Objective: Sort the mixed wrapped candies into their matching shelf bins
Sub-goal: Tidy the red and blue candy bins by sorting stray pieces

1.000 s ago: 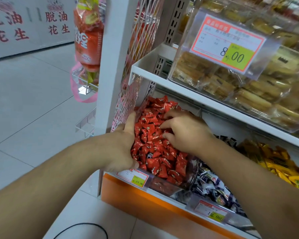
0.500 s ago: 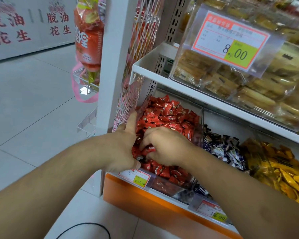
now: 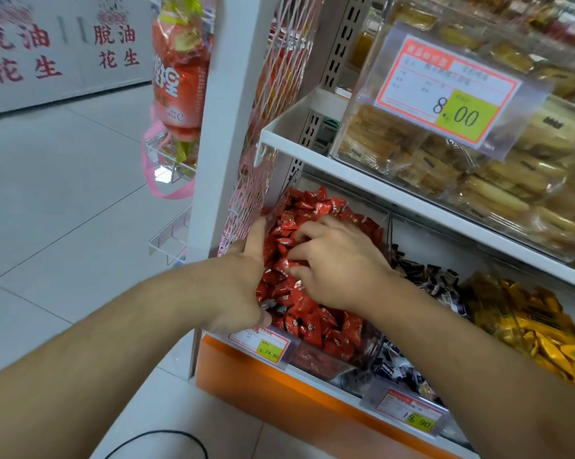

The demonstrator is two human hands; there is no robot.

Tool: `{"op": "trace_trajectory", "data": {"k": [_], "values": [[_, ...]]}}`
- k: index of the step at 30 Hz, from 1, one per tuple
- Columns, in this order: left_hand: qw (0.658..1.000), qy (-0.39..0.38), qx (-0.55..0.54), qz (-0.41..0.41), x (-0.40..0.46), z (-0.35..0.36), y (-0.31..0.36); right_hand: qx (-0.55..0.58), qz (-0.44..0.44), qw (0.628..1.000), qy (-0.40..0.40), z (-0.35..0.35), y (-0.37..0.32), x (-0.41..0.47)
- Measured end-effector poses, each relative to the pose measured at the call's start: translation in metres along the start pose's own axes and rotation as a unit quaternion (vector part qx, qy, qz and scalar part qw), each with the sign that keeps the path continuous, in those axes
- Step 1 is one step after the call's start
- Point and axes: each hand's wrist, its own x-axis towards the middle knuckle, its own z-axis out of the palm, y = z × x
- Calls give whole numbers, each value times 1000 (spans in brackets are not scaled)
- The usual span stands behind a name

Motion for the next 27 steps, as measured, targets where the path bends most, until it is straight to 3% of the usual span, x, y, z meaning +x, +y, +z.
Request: {"op": "trace_trajectory", "data": {"k": [5, 8, 16, 27], "values": [[1000, 4, 9, 1, 2, 0, -1, 120, -58, 990, 38, 8, -20, 5], [1000, 3, 10, 2, 1, 0, -1, 251, -56, 965, -56, 27, -27, 6], [1000, 0, 1, 0, 0, -1, -1, 191, -14, 975, -111, 50, -13, 12], [1000, 2, 7, 0, 0, 0, -2, 236, -27, 969, -65, 44, -15, 6]]}}
